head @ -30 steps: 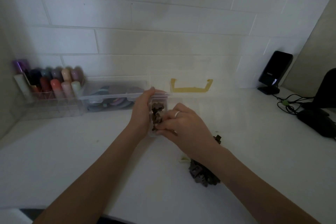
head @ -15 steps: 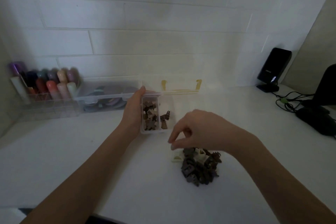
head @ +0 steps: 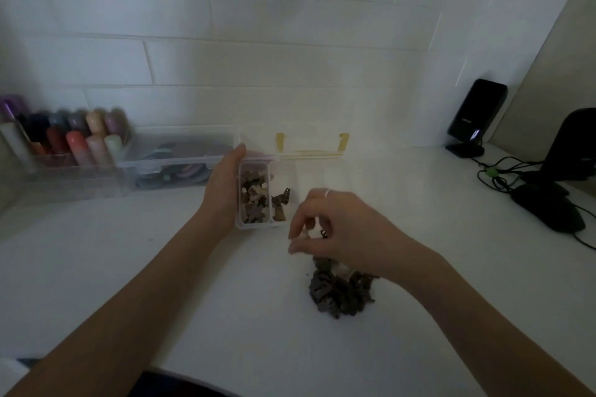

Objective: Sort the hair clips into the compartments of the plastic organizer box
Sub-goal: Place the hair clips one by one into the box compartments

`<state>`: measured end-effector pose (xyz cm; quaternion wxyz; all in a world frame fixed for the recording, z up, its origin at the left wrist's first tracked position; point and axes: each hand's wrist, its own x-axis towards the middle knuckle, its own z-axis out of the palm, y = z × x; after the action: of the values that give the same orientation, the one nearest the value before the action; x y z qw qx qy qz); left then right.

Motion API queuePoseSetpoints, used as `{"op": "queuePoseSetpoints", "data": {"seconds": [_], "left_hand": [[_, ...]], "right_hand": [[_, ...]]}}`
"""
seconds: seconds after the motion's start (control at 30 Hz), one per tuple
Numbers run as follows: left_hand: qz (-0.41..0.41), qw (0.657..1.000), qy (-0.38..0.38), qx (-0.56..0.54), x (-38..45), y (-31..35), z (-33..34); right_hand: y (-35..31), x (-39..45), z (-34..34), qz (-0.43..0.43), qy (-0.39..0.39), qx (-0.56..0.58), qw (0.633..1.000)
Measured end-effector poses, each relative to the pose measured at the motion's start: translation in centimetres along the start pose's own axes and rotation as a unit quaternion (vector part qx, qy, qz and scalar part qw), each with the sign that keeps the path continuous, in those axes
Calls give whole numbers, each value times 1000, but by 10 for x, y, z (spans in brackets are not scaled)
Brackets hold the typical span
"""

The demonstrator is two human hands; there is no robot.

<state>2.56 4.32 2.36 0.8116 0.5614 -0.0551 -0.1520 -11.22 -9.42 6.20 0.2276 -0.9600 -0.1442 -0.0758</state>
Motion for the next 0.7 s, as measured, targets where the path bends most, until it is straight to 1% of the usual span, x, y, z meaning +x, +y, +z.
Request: {"op": "queuePoseSetpoints", "data": {"seconds": [0.13, 0.2, 0.23, 0.33, 0.43, 0.5, 0.6, 0.67, 0.7], "left_hand": [[-21, 1000, -3, -14, -3, 6, -1], [-28, 1000, -10, -10, -2, 7, -3], [-26, 1000, -13, -8, -1, 8, -4], [-22, 1000, -21, -5, 1, 9, -5], [-21, 999, -26, -10, 0, 10, -5], [-16, 999, -29, -19, -3, 11, -3], [-9, 999, -35, -29, -6, 12, 0], [-8, 999, -37, -26, -7, 12, 0], [-6, 999, -38, -23, -7, 12, 0]], "right_hand": [[18, -1, -29, 30, 167, 84, 982], [29, -3, -33, 54, 211, 97, 971], [33, -3, -31, 63, 219, 96, 969], [36, -2, -23, 59, 208, 107, 970], [31, 1, -17, 26, 189, 109, 976], [28, 1, -12, -1, 177, 83, 981], [23, 3, -4, -22, 124, -32, 992], [20, 5, 3, -4, 88, -112, 990], [19, 6, 7, 18, 73, -149, 986]]}}
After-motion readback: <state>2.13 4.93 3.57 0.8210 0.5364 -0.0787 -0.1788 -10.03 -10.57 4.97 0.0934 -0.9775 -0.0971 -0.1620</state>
